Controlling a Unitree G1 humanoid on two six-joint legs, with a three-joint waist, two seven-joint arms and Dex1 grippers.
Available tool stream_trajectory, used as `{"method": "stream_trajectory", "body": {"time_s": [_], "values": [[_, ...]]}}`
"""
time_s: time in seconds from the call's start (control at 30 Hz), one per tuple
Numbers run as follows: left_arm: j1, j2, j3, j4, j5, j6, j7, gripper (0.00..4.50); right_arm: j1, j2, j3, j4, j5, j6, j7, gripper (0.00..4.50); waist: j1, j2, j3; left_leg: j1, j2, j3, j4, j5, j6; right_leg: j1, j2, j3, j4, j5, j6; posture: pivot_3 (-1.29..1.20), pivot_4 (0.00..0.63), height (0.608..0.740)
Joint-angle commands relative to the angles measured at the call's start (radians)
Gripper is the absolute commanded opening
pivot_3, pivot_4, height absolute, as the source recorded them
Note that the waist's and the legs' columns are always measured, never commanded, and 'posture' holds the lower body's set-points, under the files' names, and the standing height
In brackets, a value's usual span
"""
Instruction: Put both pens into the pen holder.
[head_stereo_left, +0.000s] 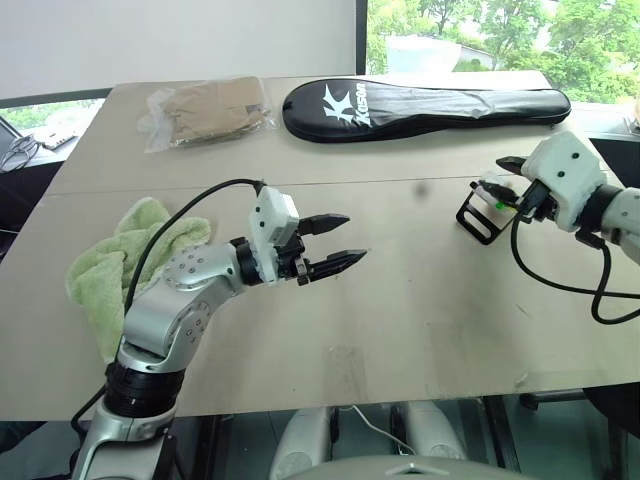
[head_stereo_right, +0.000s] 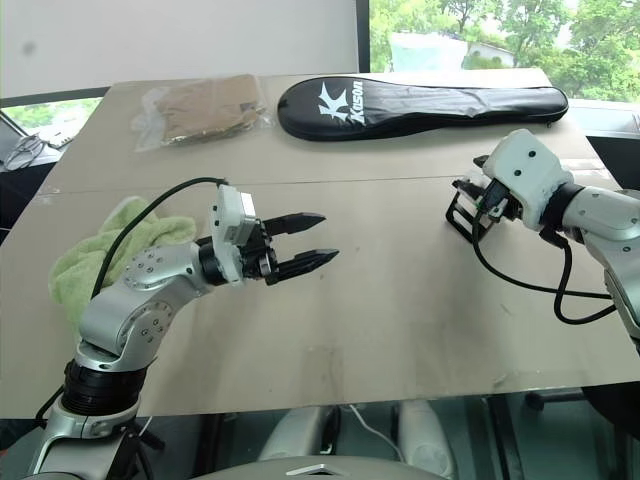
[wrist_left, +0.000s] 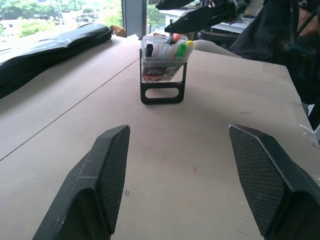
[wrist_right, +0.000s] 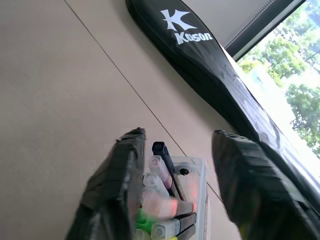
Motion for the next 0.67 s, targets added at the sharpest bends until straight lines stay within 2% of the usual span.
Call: {"method": "stream_trajectory", "body": {"time_s": [0.03, 0.13, 0.27, 0.47, 0.67], "values": [[0.021, 0.003, 0.023, -0.044, -0.015, -0.007, 0.007, 3.25, 0.013, 0.034, -0.110, -0.070, 0.082, 0.020, 0.025, 3.60, 0.001, 0.000, 0.000, 0.000, 0.000, 0.000, 0.000, 0.000, 0.000, 0.000, 0.000, 0.000, 0.000, 0.000, 0.000, 0.00, 0.150, 0.740], [0.050, -0.011, 0.036, -0.043, -0.003, 0.003, 0.056, 3.25, 0.061, 0.124, -0.224, -0.144, 0.281, 0.060, 0.054, 3.60, 0.003, 0.000, 0.000, 0.000, 0.000, -0.001, 0.000, 0.000, 0.000, 0.000, 0.000, 0.000, 0.000, 0.000, 0.000, 0.00, 0.150, 0.740], [0.110, -0.023, 0.085, -0.054, 0.000, 0.035, 0.150, 3.25, 0.261, 0.115, -0.305, -0.270, 0.385, 0.087, 0.145, 3.60, 0.012, 0.000, 0.000, 0.000, 0.000, -0.002, 0.000, 0.000, 0.000, 0.002, 0.000, -0.002, -0.001, 0.000, 0.000, 0.00, 0.150, 0.740], [0.307, -0.014, 0.203, -0.129, -0.029, 0.064, 0.217, 3.25, 0.534, 0.155, -0.348, -0.315, 0.241, -0.017, 0.104, 3.60, 0.019, -0.001, -0.001, 0.002, 0.000, -0.001, 0.000, 0.000, 0.000, 0.002, 0.000, 0.000, -0.001, 0.000, 0.000, 0.00, 0.150, 0.740], [0.455, -0.018, 0.310, -0.151, -0.028, 0.038, 0.246, 3.25, 0.625, 0.254, -0.274, -0.299, 0.109, -0.135, 0.046, 3.60, 0.023, -0.001, -0.001, 0.004, 0.000, -0.001, 0.000, 0.000, 0.000, 0.003, 0.000, 0.000, 0.000, 0.000, 0.000, 0.00, 0.150, 0.740]]}}
